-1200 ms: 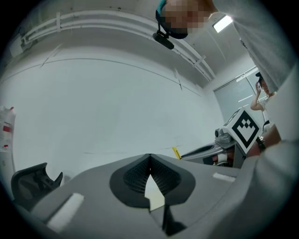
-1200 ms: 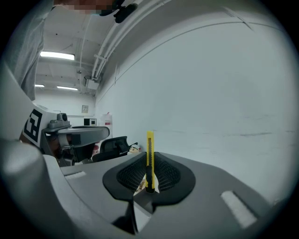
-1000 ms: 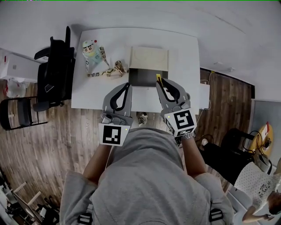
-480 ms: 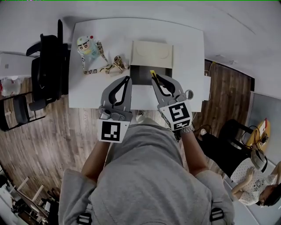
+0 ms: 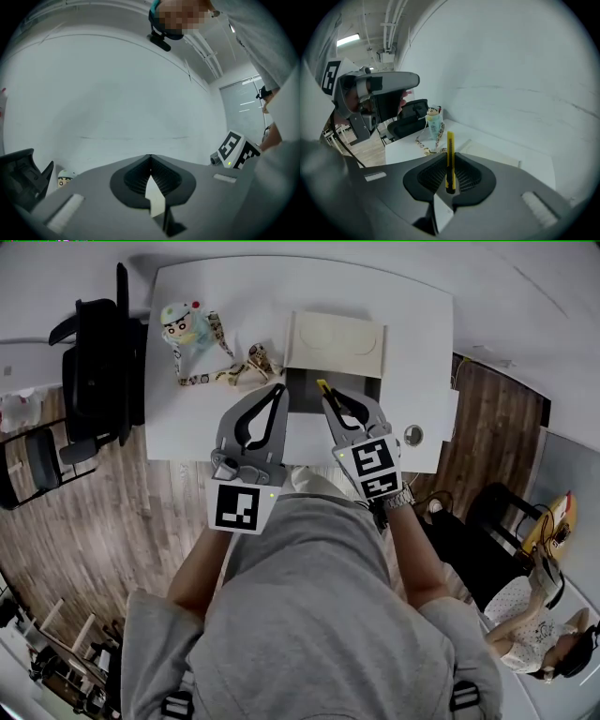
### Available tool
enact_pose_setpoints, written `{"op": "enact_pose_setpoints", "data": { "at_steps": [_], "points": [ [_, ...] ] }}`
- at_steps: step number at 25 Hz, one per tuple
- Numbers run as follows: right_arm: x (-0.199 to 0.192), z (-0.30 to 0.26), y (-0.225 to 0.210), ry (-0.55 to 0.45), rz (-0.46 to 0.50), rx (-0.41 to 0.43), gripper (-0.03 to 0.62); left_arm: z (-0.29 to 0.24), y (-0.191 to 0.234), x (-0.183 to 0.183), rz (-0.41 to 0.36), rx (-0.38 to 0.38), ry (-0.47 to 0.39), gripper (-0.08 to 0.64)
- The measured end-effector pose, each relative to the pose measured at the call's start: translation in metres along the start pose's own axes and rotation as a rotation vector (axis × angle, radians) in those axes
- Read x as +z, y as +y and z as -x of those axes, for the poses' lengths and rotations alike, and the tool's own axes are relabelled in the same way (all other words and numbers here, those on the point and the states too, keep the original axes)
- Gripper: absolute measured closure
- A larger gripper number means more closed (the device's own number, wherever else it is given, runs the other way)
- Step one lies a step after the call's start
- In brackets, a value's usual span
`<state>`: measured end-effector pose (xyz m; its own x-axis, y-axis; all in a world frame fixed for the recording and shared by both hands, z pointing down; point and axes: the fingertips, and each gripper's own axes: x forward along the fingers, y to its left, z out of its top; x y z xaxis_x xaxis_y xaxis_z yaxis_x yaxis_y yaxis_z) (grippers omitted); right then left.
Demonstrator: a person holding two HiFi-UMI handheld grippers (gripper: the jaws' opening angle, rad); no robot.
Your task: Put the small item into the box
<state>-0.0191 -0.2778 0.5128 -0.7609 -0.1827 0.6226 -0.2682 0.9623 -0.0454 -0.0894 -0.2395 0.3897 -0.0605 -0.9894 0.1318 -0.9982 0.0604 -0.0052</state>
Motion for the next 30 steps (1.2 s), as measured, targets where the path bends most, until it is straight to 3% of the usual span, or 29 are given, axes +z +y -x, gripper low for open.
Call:
{"op": "enact_pose_setpoints", "data": {
  "at_steps": [23,30],
  "points": [
    [-0.09,-0.079,-0.008,0.388,0.063,0.098,0.525,-0.038,0.019,-0.014,0.014,-0.007,0.035,0.557],
    [-0.11,-0.092,-0.005,0.476,0.042,0.098,0.525,-0.042,0.025,-0.017,0.015,-0.008,0.043,0.557]
  ]
}}
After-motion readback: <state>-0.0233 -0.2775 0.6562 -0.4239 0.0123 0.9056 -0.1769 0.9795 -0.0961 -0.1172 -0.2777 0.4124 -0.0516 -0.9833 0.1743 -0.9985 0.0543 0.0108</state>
